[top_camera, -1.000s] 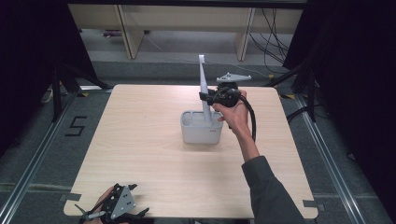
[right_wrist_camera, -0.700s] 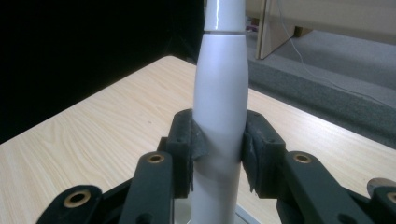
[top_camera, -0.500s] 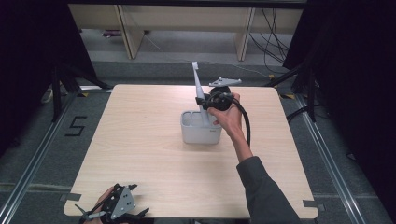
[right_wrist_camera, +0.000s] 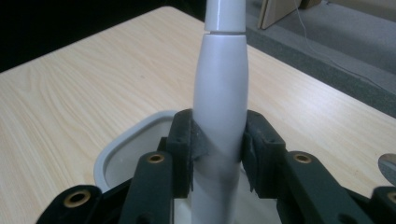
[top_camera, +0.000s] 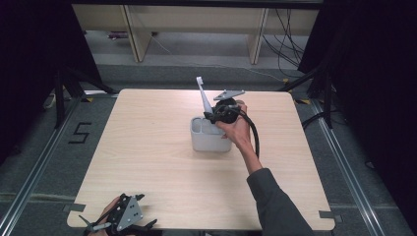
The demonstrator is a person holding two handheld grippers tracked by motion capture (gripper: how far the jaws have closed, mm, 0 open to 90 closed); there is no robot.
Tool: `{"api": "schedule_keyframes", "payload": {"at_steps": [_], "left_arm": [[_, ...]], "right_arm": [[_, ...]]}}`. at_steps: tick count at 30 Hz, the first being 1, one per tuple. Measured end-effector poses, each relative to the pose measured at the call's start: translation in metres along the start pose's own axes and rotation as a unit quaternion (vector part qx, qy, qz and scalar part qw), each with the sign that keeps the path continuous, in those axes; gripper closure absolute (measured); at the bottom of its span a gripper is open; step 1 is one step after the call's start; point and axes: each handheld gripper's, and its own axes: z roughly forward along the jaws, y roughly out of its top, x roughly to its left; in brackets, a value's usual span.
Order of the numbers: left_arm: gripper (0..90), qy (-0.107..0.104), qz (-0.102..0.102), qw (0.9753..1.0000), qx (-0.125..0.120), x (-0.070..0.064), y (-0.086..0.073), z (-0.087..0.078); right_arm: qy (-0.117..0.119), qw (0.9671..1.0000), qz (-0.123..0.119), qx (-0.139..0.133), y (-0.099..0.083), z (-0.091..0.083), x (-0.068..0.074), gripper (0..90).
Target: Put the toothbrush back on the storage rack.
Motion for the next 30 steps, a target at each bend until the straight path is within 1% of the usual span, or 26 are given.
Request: {"api": "schedule_keyframes", "payload": {"at_steps": [1, 2, 3, 4, 5, 6, 7, 8, 9, 10, 12, 13, 14, 16, 17, 18, 19, 20, 21, 22, 25, 26, 28, 29, 30], "left_arm": [[15.0, -0.001, 0.000, 1.0000, 0.000, 0.000, 0.000, 0.000], [15.0, -0.001, 0.000, 1.0000, 0.000, 0.000, 0.000, 0.000], [15.0, -0.001, 0.001, 1.0000, 0.001, 0.000, 0.000, 0.000], [15.0, -0.003, 0.002, 1.0000, 0.003, 0.000, 0.000, 0.000], [15.0, -0.006, 0.000, 1.0000, 0.000, 0.000, 0.000, 0.000], [15.0, -0.007, -0.003, 1.0000, -0.001, 0.000, 0.000, 0.000], [15.0, -0.010, -0.009, 0.9999, 0.000, -0.001, 0.000, 0.000], [15.0, -0.009, -0.005, 0.9999, 0.000, 0.000, 0.000, 0.000], [15.0, -0.008, 0.000, 1.0000, 0.001, 0.000, 0.000, -0.001], [15.0, -0.006, 0.001, 1.0000, 0.002, 0.001, 0.000, -0.001], [15.0, -0.006, 0.000, 1.0000, 0.002, 0.001, 0.000, -0.001], [15.0, -0.009, -0.008, 0.9999, -0.001, -0.001, 0.000, 0.000], [15.0, -0.006, 0.001, 1.0000, 0.002, 0.000, 0.000, -0.001], [15.0, -0.007, 0.000, 1.0000, 0.000, 0.000, 0.000, -0.001], [15.0, -0.006, 0.000, 1.0000, 0.001, 0.000, 0.000, 0.000], [15.0, -0.007, 0.001, 1.0000, 0.002, 0.000, 0.000, -0.001], [15.0, -0.006, 0.001, 1.0000, 0.001, 0.000, 0.000, 0.000], [15.0, -0.004, 0.001, 1.0000, 0.000, 0.000, 0.000, 0.000], [15.0, 0.002, 0.001, 1.0000, 0.000, 0.000, 0.000, 0.000], [15.0, -0.001, 0.001, 1.0000, 0.000, 0.000, 0.000, 0.000], [15.0, 0.000, 0.001, 1.0000, 0.000, 0.000, 0.000, 0.000], [15.0, -0.001, 0.001, 1.0000, 0.001, 0.000, 0.000, 0.000], [15.0, -0.001, 0.002, 1.0000, 0.001, 0.000, 0.000, 0.000], [15.0, -0.008, 0.001, 1.0000, 0.001, 0.000, 0.000, -0.001], [15.0, -0.004, 0.001, 1.0000, 0.001, 0.000, 0.000, 0.000]], "right_arm": [[0.002, 1.0000, 0.006, 0.003, -0.001, 0.001, 0.001, 67.0], [-0.004, 0.9999, -0.010, 0.005, -0.002, 0.002, 0.001, 67.0], [0.001, 0.9999, 0.004, 0.013, -0.004, 0.002, 0.004, 66.9], [0.003, 0.9998, -0.003, 0.018, -0.005, 0.004, 0.003, 67.0], [0.001, 0.9998, 0.003, 0.019, -0.007, 0.006, 0.006, 66.9], [0.000, 0.9996, -0.010, 0.025, -0.008, 0.007, 0.005, 66.9], [-0.003, 0.9995, -0.014, 0.027, -0.009, 0.010, 0.007, 66.9], [0.001, 0.9989, -0.014, 0.044, -0.008, 0.009, 0.007, 66.9], [0.000, 0.9990, -0.013, 0.042, -0.009, 0.010, 0.008, 67.0], [0.002, 0.9986, -0.017, 0.049, -0.009, 0.011, 0.008, 66.9], [0.002, 0.9981, -0.008, 0.061, -0.010, 0.012, 0.009, 66.9], [0.001, 0.9980, -0.008, 0.063, -0.011, 0.013, 0.010, 66.9], [0.008, 0.9977, -0.016, 0.066, -0.011, 0.014, 0.009, 66.9], [0.007, 0.9976, -0.015, 0.067, -0.011, 0.015, 0.009, 66.9], [0.006, 0.9974, -0.008, 0.072, -0.011, 0.015, 0.010, 66.9], [0.012, 0.9974, -0.021, 0.068, -0.010, 0.016, 0.008, 66.9], [0.008, 0.9977, -0.025, 0.062, -0.011, 0.018, 0.008, 66.9], [0.009, 0.9975, -0.024, 0.065, -0.011, 0.018, 0.008, 66.9], [0.012, 0.9975, -0.016, 0.068, -0.011, 0.018, 0.009, 66.8], [0.010, 0.9974, -0.018, 0.069, -0.011, 0.019, 0.009, 66.9], [0.012, 0.9972, -0.016, 0.071, -0.011, 0.019, 0.008, 66.8], [0.014, 0.9966, -0.014, 0.079, -0.011, 0.018, 0.007, 66.8], [0.014, 0.9966, -0.015, 0.080, -0.011, 0.018, 0.007, 66.8], [0.013, 0.9963, -0.022, 0.082, -0.011, 0.019, 0.006, 66.8], [0.011, 0.9964, -0.017, 0.083, -0.011, 0.019, 0.007, 66.7]]}}
